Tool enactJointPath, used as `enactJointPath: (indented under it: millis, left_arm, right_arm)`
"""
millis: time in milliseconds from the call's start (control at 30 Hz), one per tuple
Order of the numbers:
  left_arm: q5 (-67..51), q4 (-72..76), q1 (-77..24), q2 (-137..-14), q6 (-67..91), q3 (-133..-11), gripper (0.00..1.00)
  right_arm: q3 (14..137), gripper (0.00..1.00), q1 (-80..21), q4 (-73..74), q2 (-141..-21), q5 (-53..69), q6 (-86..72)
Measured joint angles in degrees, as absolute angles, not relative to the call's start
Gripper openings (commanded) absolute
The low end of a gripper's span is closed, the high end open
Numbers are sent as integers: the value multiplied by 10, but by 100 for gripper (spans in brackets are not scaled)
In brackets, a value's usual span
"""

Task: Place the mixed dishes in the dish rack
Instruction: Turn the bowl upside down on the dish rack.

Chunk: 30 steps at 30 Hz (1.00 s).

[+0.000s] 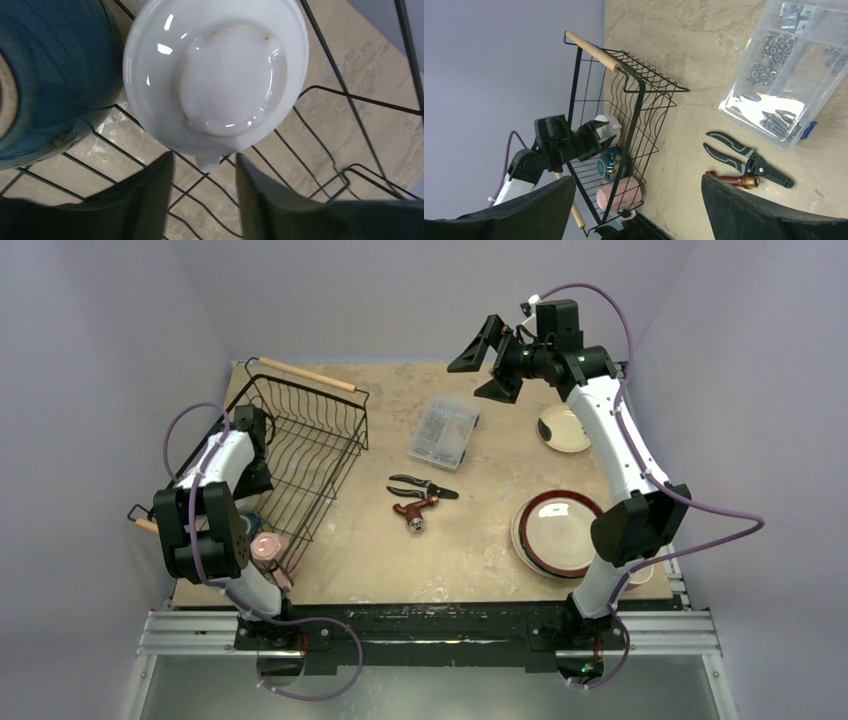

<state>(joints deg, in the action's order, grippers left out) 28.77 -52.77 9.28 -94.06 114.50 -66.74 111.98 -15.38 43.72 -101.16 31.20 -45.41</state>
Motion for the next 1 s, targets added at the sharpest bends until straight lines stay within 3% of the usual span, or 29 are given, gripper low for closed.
enactJointPath:
  millis: [133, 300, 667, 1000]
  left_arm:
    - [287, -535, 94, -943, 1141, -667, 84]
    - [284, -531, 94, -940, 1115, -667, 99]
    - [181, -488, 94, -870, 919, -693, 100]
    - [-23, -507, 92, -747, 734, -696, 100]
  right_arm:
    - [1099, 99, -145, 433, -1005, 317, -449]
    - [1065, 99, -133, 418, -985, 327, -449]
    - [1044, 99, -127, 402, -976, 313, -427]
    - [974, 99, -127, 393, -958, 264, -396]
